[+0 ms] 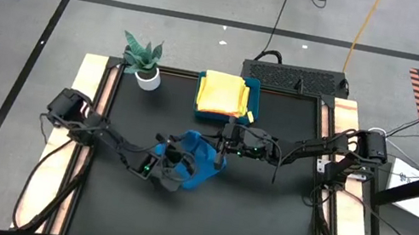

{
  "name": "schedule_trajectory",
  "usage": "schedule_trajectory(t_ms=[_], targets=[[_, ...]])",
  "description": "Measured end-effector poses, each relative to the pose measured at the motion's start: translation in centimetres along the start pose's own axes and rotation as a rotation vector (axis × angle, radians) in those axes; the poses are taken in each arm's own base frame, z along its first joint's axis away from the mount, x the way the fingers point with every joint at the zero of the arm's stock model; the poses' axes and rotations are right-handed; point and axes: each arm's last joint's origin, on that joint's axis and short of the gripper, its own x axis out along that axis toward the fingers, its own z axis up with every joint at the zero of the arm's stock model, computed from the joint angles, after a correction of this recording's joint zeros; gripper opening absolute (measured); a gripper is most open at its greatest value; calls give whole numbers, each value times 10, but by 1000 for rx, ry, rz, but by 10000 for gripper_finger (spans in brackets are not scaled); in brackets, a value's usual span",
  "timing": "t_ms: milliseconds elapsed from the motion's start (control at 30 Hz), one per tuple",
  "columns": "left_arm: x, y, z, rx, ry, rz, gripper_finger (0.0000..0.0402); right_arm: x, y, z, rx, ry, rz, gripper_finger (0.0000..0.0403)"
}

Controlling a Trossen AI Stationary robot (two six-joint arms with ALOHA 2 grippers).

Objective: Fold microfiber towels
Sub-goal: Fold the blue microfiber cloth

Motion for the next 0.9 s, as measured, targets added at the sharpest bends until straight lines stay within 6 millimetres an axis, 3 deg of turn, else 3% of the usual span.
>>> schedule_trajectory(t_ms=[133,467,700,900], targets=[[3,2,-2,10,11,14,182,0,0,0,0,0,1,2],[2,1,-2,127,16,-4,13,0,0,-1,-2,10,2,2],[-14,7,17,243,10,-76,4,-1,0,-11,-42,116,-9,5],[-26,19,37,286,36,-193,2,-5,1,-27,-79,272,-35,43]])
